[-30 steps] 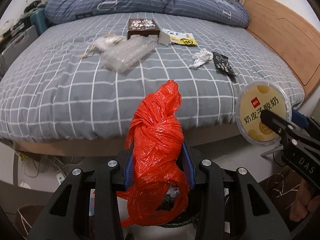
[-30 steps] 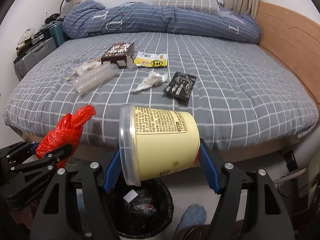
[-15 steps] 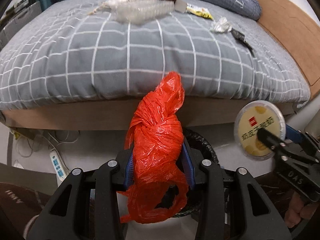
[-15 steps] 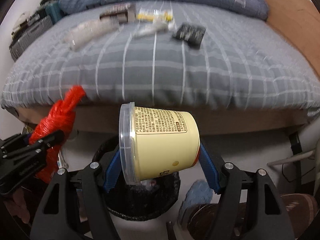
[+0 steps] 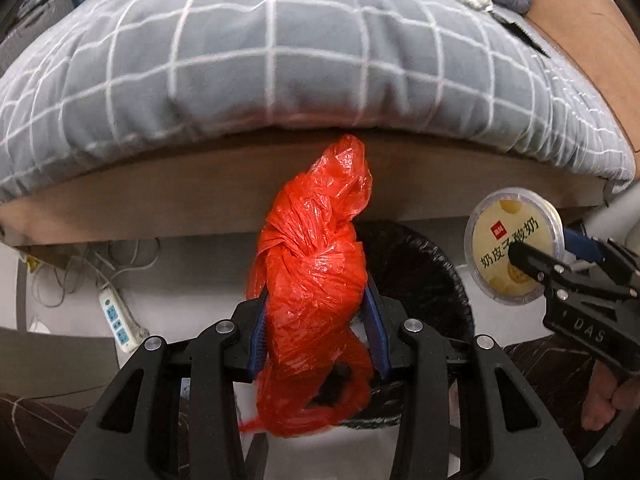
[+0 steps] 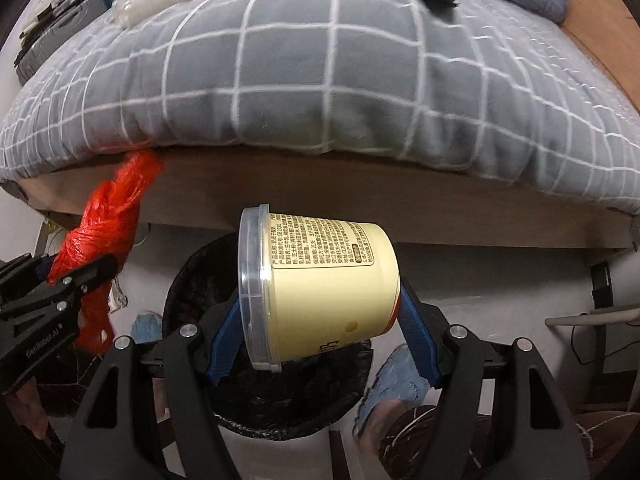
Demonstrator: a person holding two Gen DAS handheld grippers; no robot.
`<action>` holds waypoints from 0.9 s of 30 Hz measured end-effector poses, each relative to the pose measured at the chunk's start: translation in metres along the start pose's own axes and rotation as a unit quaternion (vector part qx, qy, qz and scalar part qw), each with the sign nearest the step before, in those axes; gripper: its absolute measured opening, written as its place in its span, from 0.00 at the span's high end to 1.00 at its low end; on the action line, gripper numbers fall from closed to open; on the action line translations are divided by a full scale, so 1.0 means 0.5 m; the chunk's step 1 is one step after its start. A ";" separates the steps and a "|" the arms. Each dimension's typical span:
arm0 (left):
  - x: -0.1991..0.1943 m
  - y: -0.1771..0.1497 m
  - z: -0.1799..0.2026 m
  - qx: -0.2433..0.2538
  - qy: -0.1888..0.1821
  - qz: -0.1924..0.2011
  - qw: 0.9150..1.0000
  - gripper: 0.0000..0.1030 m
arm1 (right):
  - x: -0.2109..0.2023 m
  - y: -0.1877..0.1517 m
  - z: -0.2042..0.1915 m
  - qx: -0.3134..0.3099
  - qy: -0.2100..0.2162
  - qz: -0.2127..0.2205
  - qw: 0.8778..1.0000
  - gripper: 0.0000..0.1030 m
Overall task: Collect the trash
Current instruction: 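Carry the red bag and yogurt tub with both grippers over the bin, then open the right gripper to drop the yogurt tub while the left releases the red bag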
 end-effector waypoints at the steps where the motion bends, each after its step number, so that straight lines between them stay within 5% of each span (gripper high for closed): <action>1: -0.002 -0.004 -0.005 -0.001 0.000 0.001 1.000 0.62 | 0.000 0.001 -0.007 -0.003 0.004 0.000 1.000 0.34; 9: 0.000 -0.026 -0.057 -0.026 0.008 -0.004 1.000 0.62 | 0.015 0.008 -0.070 -0.037 0.017 -0.009 0.999 0.33; 14: 0.006 -0.023 -0.054 -0.026 0.013 -0.007 1.000 0.62 | 0.022 0.007 -0.089 -0.048 0.004 -0.004 0.999 0.15; 27: 0.076 -0.020 0.016 0.001 -0.006 -0.039 0.999 0.62 | 0.064 -0.047 0.053 0.005 -0.045 -0.027 0.999 0.08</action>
Point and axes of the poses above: each gripper's, at about its wrist camera, not at the fingertips, and x roughly the way its jaws point, z to its right, y to its top, the point moved 4 cm from there along x, roughly the way its jaws point, and after that the axes turned 10 degrees about -y, right-handed, at the moved point
